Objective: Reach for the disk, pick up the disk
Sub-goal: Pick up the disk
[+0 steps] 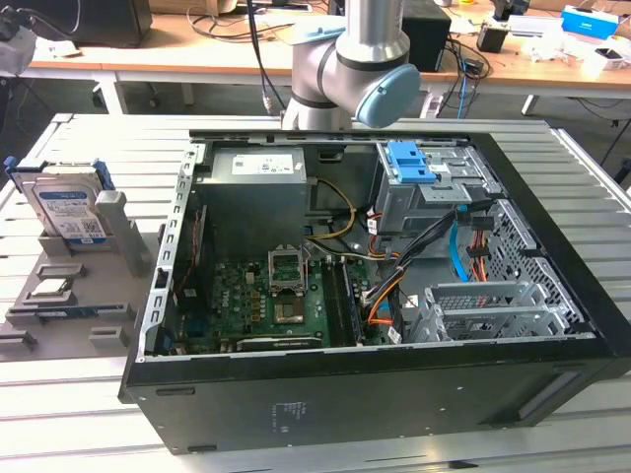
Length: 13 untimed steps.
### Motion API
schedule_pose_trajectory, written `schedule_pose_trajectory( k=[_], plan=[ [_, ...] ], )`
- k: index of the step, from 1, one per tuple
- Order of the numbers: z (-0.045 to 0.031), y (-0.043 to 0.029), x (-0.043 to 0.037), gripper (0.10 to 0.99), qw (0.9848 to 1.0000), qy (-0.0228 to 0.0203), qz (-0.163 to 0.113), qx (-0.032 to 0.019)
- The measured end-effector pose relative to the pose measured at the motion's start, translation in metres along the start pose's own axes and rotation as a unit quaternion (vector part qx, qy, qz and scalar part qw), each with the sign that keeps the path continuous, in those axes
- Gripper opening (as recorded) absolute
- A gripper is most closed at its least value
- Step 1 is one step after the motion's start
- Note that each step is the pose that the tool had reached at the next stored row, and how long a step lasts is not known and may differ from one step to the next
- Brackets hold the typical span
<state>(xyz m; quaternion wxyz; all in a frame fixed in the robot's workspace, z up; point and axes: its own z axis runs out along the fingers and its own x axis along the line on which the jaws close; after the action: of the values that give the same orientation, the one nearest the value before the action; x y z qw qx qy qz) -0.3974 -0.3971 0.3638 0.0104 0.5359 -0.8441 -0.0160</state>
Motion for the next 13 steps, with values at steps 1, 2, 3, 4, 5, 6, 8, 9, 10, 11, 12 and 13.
schedule_pose_trajectory(
  k=[1,2,3,4,5,6,8,9,10,11,12,13],
  plan=[
    [0.0,0.0,0.0,0.106,1.0,0.0001,-0.003,0.0],
    [0.0,0.0,0.0,0.106,1.0,0.0003,-0.009,0.0],
    [0.0,0.0,0.0,0.106,0.9999,0.0005,-0.012,0.0],
    [0.0,-0.0001,0.0,0.106,0.9999,0.0006,-0.015,0.0],
    [0.0,-0.0001,-0.0001,0.106,0.9997,0.001,-0.025,0.0],
    [0.0,-0.0002,-0.0001,0.106,0.9995,0.0012,-0.032,0.0],
    [0.0,-0.0002,-0.0001,0.106,0.9989,0.0018,-0.046,0.0],
    [0.0,-0.0002,-0.0001,0.106,0.9986,0.002,-0.052,0.0],
    [0.0,-0.0003,-0.0001,0.106,0.9983,0.0022,-0.058,0.0],
    [0.0,-0.0002,-0.0001,0.106,0.9981,0.0024,-0.062,0.0001],
    [0.0,-0.0002,-0.0001,0.106,0.9977,0.0026,-0.068,0.0],
    [0.0,-0.0003,-0.0001,0.106,0.9968,0.003,-0.08,0.0001]
  ],
)
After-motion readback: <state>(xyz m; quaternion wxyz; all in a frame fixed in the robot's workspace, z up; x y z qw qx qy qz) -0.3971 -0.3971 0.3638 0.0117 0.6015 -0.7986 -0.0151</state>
